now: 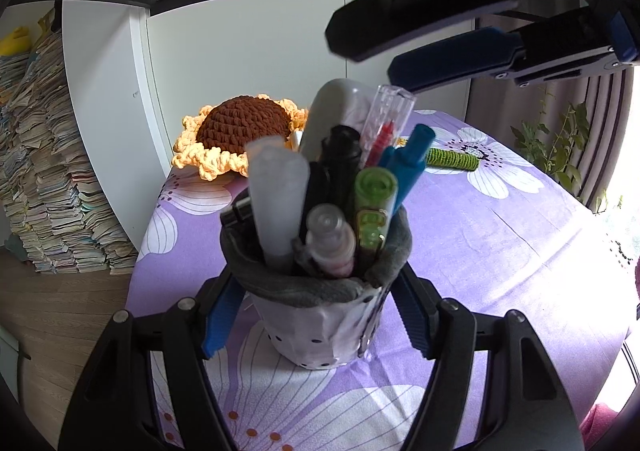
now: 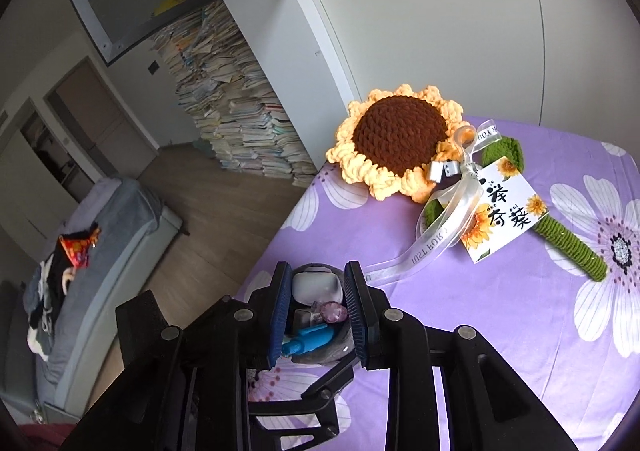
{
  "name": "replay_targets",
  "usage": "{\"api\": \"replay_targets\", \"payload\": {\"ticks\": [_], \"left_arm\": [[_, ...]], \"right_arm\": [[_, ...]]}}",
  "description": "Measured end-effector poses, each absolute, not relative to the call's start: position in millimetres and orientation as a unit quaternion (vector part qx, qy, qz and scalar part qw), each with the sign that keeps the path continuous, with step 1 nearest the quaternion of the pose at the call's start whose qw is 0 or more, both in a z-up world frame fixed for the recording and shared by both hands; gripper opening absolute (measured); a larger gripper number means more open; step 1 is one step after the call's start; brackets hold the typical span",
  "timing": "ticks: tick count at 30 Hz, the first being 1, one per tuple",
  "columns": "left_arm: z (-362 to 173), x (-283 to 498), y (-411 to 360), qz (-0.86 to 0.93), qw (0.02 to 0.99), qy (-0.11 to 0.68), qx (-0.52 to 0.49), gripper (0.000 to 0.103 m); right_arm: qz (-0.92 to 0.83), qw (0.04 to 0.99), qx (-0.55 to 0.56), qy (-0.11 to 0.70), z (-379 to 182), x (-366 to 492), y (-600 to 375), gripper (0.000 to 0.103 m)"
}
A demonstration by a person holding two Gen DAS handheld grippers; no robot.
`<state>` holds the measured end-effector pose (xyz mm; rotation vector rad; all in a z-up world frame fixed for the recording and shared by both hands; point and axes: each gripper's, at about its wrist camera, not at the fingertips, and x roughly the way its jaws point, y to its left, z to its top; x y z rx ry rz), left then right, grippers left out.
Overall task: Organize stationery
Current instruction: 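Lower the white USB stick into the cup and open the right tool, then lower the filled pen cup onto the tablecloth with the left tool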
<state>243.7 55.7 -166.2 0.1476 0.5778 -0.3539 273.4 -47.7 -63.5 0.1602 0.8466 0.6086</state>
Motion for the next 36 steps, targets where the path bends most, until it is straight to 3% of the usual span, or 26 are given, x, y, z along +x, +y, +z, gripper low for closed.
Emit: {"api": "replay_targets", "payload": {"ticks": [1,3,6,16,24,34,36], "left_arm": [[-166,244,56,-0.173,0.940,0.283,0.072,0.069],[-166,243,55,-0.173,0.941,0.283,0.072,0.069],[-166,244,56,-0.173,0.940,0.284,0.072,0.069],[-168,250,55,-0.165,0.937,0.299,0.070,0.074],[-159,253,60,-0.139,0.941,0.306,0.047,0.088],[-150,260,43,-0.110,0.944,0.308,0.055,0.088],[-150,264,43,-0.097,0.944,0.312,0.050,0.075]], "right_arm": [[0.289,0.870,0.078,0.393,-58,268,-53,0.041],[0.284,0.883,0.091,0.364,-51,255,-70,0.062],[0.257,0.902,0.116,0.327,-50,237,-100,0.076],[0.096,0.920,0.128,0.358,-108,222,-160,0.076],[0.096,0.913,0.143,0.371,-121,210,-173,0.076],[0.117,0.914,0.133,0.366,-130,197,-171,0.076],[0.117,0.915,0.126,0.365,-132,195,-172,0.076]]}}
